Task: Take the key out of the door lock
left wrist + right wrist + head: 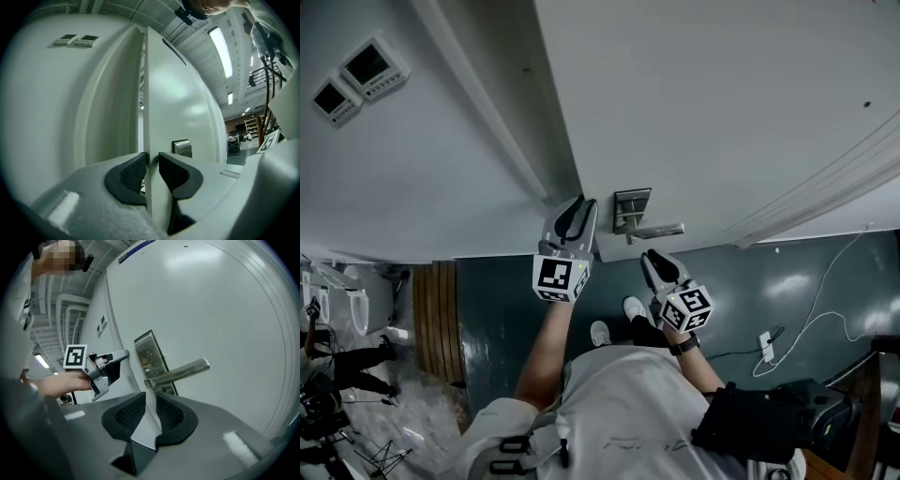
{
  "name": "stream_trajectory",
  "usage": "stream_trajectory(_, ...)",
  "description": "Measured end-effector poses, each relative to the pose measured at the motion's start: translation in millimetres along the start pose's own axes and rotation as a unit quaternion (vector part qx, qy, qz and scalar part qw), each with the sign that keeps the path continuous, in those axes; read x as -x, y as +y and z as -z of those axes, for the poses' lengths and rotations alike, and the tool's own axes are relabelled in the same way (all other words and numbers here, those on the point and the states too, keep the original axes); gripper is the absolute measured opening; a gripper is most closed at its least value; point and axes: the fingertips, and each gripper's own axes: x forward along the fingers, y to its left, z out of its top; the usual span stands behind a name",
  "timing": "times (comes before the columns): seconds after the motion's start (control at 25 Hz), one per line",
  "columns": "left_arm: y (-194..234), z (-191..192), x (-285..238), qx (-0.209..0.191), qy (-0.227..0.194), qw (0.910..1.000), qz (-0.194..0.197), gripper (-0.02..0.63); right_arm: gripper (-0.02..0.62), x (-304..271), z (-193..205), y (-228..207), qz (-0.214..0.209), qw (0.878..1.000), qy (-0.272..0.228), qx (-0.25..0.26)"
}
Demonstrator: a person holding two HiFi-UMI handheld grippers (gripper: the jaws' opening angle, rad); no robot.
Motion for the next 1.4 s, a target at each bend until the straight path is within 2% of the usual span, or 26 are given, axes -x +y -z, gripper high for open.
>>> stream_trajectory(0.2, 0.0, 0.2, -0.6, 0.005, 0.000, 1.0000, -0.005, 0.087, 0.152, -3.2, 9.9, -16.8, 0.002, 0.997, -0.008, -0.083)
stream_trajectory(0.32, 0.6, 0.1, -0.4, 0.011, -0.001, 0.9999, -0.009, 0.086, 0.167, -10.1, 13.5, -22.5, -0.009, 0.989, -0.024, -0.149)
stream_trajectory(0.52, 0.1, 1.5, -0.4, 0.018, 0.004, 0.9998, -0.011, 0.086, 0.167, -27.7, 31.6, -27.0, -0.024, 0.972, -0.021, -0.235)
stream_trajectory(0.72, -1.5, -0.4, -0.5, 0.018, 0.009, 0.9998, -0.011, 0.086, 0.167, -47.2, 44.8, -32.7, -0.040, 0.940, -0.024, -0.338)
stream_trajectory(0.84, -1.1, -0.7, 0.5, 0.019, 0.008, 0.9997, -0.015, 0.086, 0.162, -60.6, 41.9, -31.3, -0.061, 0.926, -0.034, -0.372)
stream_trajectory(1.0, -0.8, 1.1, 0.8, 0.021, 0.009, 0.9996, -0.018, 0.086, 0.073, -75.3, 29.0, -30.5, -0.095, 0.914, -0.056, -0.390)
stream_trajectory(1.04, -0.9, 1.2, 0.7, 0.021, 0.010, 0.9995, -0.019, 0.086, 0.048, -76.9, 29.8, -32.2, -0.094, 0.911, -0.057, -0.399)
stream_trajectory(1.12, -1.2, 0.4, 0.5, 0.021, 0.011, 0.9995, -0.020, 0.086, 0.044, -76.7, 38.1, -37.2, -0.081, 0.900, -0.053, -0.426)
stream_trajectory(1.32, -0.5, 1.2, 0.7, 0.025, 0.011, 0.9992, -0.027, 0.087, 0.031, -74.7, 46.1, -40.7, -0.092, 0.852, -0.081, -0.509)
stream_trajectory(1.4, 0.1, 0.9, 1.2, 0.031, 0.008, 0.9990, -0.033, 0.089, 0.028, -74.3, 47.0, -39.9, -0.093, 0.837, -0.091, -0.531)
